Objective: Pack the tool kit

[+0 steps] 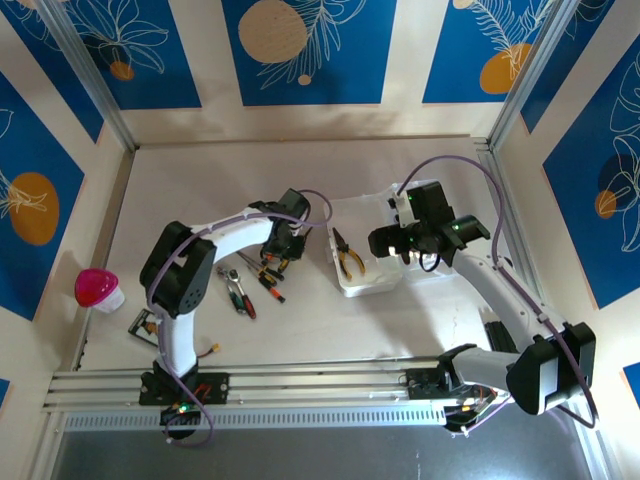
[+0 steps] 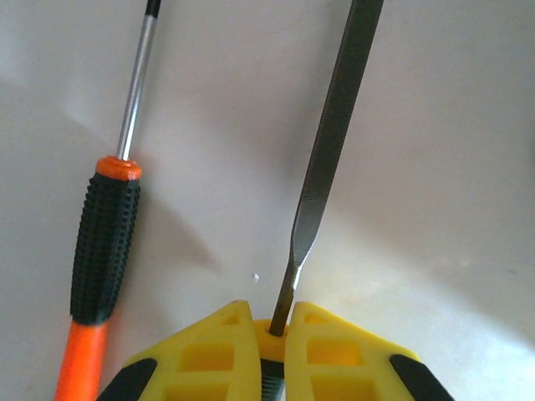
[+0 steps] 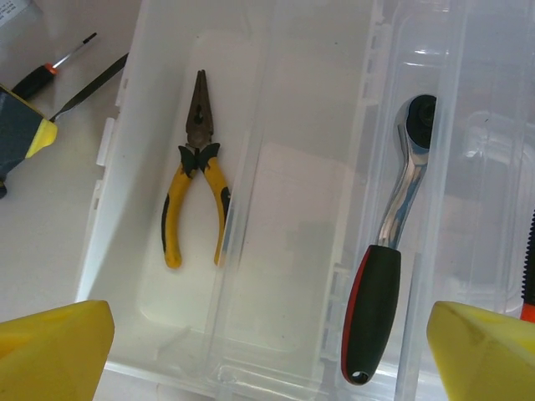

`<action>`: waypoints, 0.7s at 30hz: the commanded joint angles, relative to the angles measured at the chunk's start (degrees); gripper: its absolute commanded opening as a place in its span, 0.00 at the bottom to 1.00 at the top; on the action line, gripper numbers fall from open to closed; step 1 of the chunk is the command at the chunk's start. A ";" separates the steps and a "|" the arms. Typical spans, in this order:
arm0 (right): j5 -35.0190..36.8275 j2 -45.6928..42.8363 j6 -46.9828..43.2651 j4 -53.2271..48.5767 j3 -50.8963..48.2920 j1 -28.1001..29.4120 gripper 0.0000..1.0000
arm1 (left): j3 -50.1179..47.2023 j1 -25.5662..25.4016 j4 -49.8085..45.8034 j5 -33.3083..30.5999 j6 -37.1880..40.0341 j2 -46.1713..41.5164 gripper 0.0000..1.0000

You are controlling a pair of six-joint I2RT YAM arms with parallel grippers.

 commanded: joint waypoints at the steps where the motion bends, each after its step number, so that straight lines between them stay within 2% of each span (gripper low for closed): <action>1: -4.94 -2.29 1.85 1.03 -0.41 -0.86 0.97 | 3.20 -0.07 -1.65 5.11 0.65 -5.67 0.00; 6: -15.45 -5.17 6.74 7.10 -2.05 -3.70 0.97 | 5.10 -0.06 1.74 12.70 -0.89 -9.65 0.00; 11: -25.80 -5.44 15.44 18.26 -3.70 -5.19 0.95 | 4.07 -0.10 10.78 24.23 -4.99 -12.23 0.00; 17: -28.36 -0.52 23.14 27.98 -2.88 -4.51 0.86 | 2.16 -0.83 22.42 34.05 -11.77 -12.43 0.00; 21: -26.63 2.73 25.15 29.90 -1.10 -3.49 0.78 | 1.19 -1.54 27.19 36.91 -14.43 -12.43 0.00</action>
